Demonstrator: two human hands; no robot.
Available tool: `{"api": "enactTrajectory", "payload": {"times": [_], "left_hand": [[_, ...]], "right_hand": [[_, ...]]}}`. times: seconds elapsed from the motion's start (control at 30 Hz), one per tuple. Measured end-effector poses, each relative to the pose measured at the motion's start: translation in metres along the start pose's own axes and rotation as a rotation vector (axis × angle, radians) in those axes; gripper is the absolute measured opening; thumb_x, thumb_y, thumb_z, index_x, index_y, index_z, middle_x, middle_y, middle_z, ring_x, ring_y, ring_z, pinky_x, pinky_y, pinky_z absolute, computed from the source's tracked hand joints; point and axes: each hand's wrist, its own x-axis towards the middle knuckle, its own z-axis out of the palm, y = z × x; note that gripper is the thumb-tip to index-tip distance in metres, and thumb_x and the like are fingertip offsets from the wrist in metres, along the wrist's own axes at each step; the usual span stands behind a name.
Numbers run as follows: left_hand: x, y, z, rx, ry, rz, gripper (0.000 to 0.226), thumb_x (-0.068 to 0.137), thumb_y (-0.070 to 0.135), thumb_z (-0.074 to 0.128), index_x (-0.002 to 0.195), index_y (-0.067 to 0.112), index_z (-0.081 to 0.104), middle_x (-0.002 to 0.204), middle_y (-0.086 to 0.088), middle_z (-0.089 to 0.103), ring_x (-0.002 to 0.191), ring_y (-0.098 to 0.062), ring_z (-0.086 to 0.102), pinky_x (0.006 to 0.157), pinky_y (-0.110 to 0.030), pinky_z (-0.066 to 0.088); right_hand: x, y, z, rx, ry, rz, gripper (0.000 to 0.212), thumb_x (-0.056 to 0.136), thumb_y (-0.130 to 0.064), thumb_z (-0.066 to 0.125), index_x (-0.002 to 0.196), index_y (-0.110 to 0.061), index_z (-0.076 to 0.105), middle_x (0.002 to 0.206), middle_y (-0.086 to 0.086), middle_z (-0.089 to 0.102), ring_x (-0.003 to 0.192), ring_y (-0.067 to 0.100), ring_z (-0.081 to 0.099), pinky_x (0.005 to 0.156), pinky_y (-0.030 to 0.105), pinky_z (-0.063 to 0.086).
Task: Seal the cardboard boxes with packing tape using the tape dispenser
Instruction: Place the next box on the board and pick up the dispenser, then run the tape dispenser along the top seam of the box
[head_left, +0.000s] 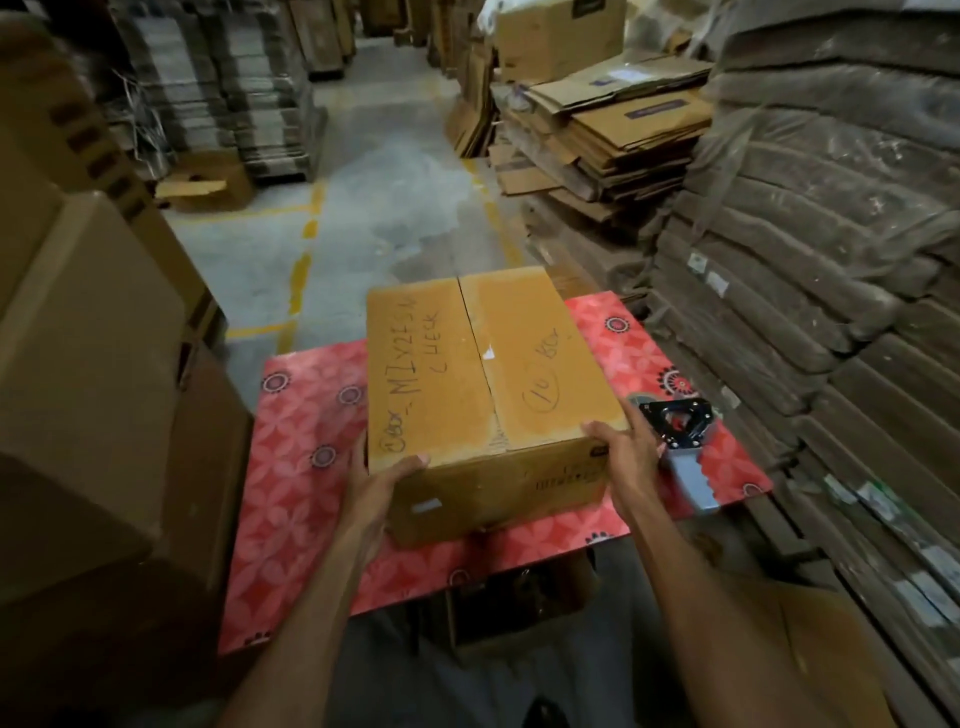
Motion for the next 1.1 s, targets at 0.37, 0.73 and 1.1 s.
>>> {"api": "enactTrajectory", "payload": {"times": [0.37, 0.73, 1.1], "left_hand": [[0.082, 0.043, 0.039, 0.855, 0.009, 0.234, 0.095, 0.072, 0.083, 0.064, 0.151, 0.042, 0.031, 0.161, -0.011, 0.022, 0.143, -0.04, 0.035, 0.114, -0.057, 0.035], [0.088, 0.06, 0.049, 0.829, 0.048, 0.206, 0.1, 0.07, 0.075, 0.073, 0.155, 0.042, 0.032, 0.166, -0.003, 0.015, 0.147, -0.034, 0.03, 0.117, -0.052, 0.03], [0.038, 0.046, 0.109, 0.843, 0.018, 0.107, 0.102, 0.085, 0.069, 0.062, 0.163, 0.028, 0.009, 0.166, -0.011, -0.023, 0.15, -0.048, 0.016, 0.119, -0.054, 0.024]], "right_hand": [[0.071, 0.058, -0.083, -0.709, 0.244, 0.17, 0.045, 0.087, -0.033, 0.063, 0.125, -0.01, 0.057, 0.128, 0.022, 0.058, 0.122, 0.041, 0.054, 0.095, 0.048, 0.045], [0.129, 0.08, -0.102, -0.975, 0.005, 0.347, 0.057, 0.091, -0.024, 0.069, 0.135, 0.004, 0.048, 0.132, 0.021, 0.058, 0.122, 0.036, 0.059, 0.093, 0.037, 0.051], [0.186, -0.062, -0.077, 0.005, -0.061, 0.29, 0.023, 0.089, -0.014, 0.048, 0.066, -0.015, 0.051, 0.048, -0.001, 0.042, 0.034, 0.012, 0.038, 0.037, 0.02, 0.031]]}}
